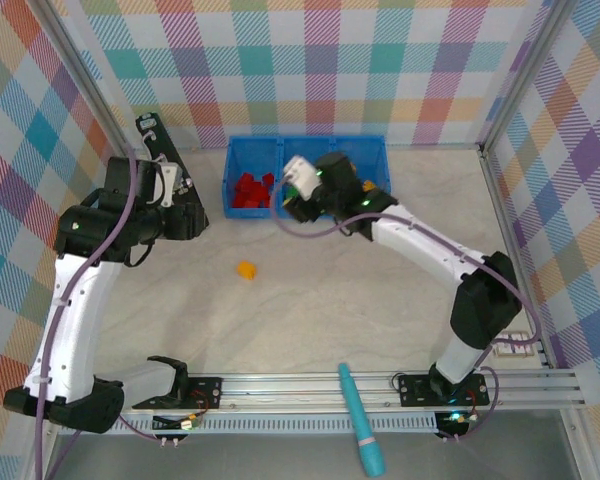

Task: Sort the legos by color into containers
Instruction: Pick up the lego from the center of the table.

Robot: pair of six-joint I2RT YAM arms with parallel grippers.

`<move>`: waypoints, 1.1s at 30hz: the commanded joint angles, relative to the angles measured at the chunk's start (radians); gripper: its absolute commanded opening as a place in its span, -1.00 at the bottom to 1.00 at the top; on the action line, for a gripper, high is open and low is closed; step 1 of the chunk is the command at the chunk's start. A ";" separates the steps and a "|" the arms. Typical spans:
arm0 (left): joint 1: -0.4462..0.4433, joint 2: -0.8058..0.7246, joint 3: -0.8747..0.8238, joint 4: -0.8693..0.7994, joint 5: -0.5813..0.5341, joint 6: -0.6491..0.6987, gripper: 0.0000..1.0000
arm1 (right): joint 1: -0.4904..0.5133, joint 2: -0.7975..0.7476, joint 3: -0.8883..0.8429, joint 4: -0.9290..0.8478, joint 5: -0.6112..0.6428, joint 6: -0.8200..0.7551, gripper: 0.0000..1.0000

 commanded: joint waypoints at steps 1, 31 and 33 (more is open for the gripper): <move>0.013 -0.030 0.018 -0.037 -0.027 0.022 0.43 | 0.079 0.077 -0.015 -0.048 -0.031 0.014 0.30; 0.013 -0.116 -0.022 -0.033 -0.019 0.025 0.52 | 0.251 0.540 0.340 -0.250 -0.093 0.137 0.50; 0.013 -0.119 -0.024 -0.032 -0.013 0.026 0.52 | 0.254 0.546 0.344 -0.253 -0.097 0.135 0.50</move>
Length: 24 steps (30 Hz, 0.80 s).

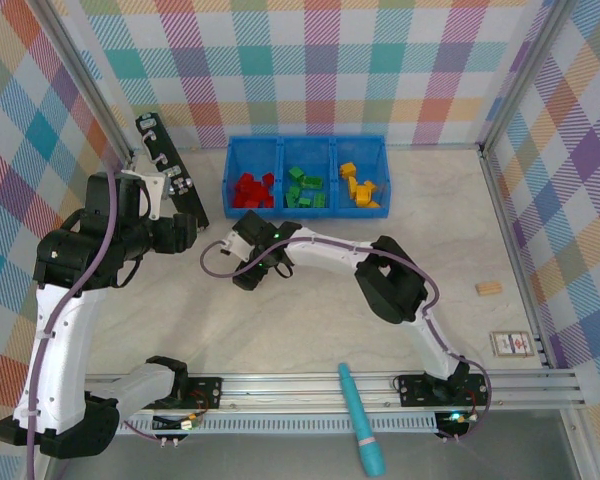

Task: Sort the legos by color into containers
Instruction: Pick up the lego from the center of the table.

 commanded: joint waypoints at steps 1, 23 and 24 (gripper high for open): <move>0.012 -0.019 -0.005 -0.014 -0.003 0.007 0.51 | 0.012 0.021 0.044 -0.030 -0.026 0.014 0.49; 0.014 -0.008 -0.008 -0.019 -0.013 0.008 0.49 | 0.013 0.097 0.084 -0.038 -0.033 -0.016 -0.48; 0.013 -0.006 -0.011 -0.017 -0.015 0.009 0.50 | 0.011 0.086 0.070 -0.033 -0.033 -0.019 -0.51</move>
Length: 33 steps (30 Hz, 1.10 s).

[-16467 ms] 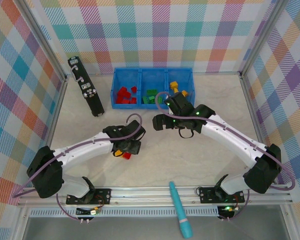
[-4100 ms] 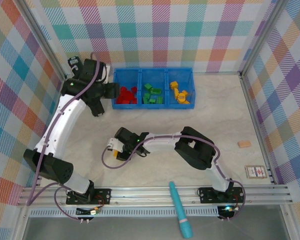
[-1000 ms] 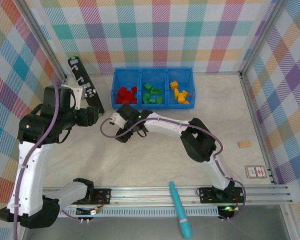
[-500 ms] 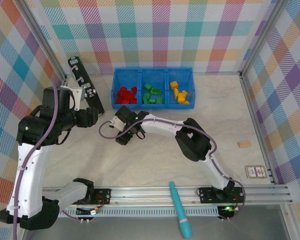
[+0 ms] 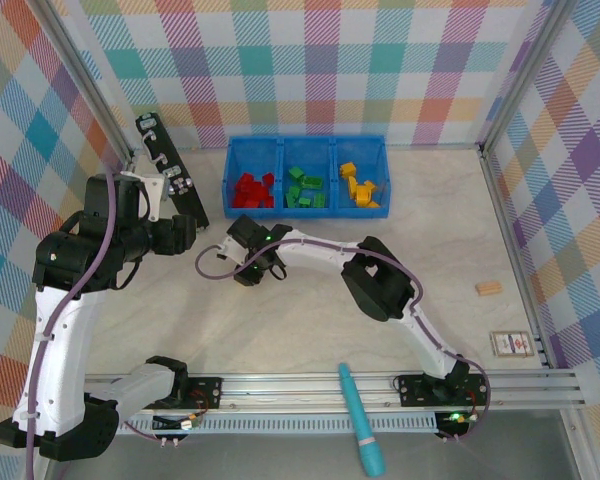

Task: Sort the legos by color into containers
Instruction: Pick up the lego from the center of the table, then place the lego in the container.

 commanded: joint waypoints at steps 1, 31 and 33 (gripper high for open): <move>0.013 0.008 -0.005 -0.015 -0.015 0.008 0.50 | 0.001 -0.034 -0.029 -0.006 -0.020 -0.015 -0.53; 0.014 0.055 -0.405 0.670 -0.042 -0.149 0.79 | -0.641 -0.377 -0.269 0.265 0.102 -0.041 -0.52; 0.013 0.056 -0.462 0.739 -0.046 -0.167 0.79 | -0.656 -0.317 -0.237 0.286 0.107 -0.046 -0.52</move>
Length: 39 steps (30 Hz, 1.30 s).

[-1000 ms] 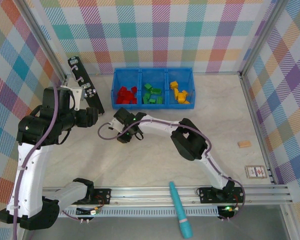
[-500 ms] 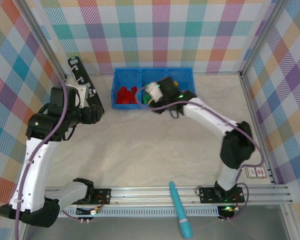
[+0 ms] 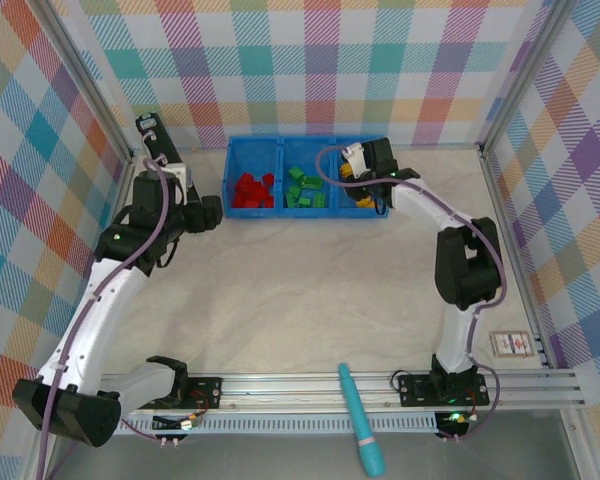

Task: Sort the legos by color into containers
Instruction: Place the lego in the container, then reset both arms

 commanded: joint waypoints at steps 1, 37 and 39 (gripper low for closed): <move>0.013 0.003 -0.085 0.158 -0.016 -0.057 0.80 | -0.022 0.078 0.077 0.073 -0.002 -0.018 -0.52; 0.169 0.266 -0.774 1.276 -0.163 0.054 1.00 | -0.043 -0.179 -0.004 0.056 -0.075 0.042 0.90; 0.170 0.314 -0.809 1.370 -0.137 0.064 1.00 | -0.044 -0.227 -0.042 0.050 -0.073 0.046 0.93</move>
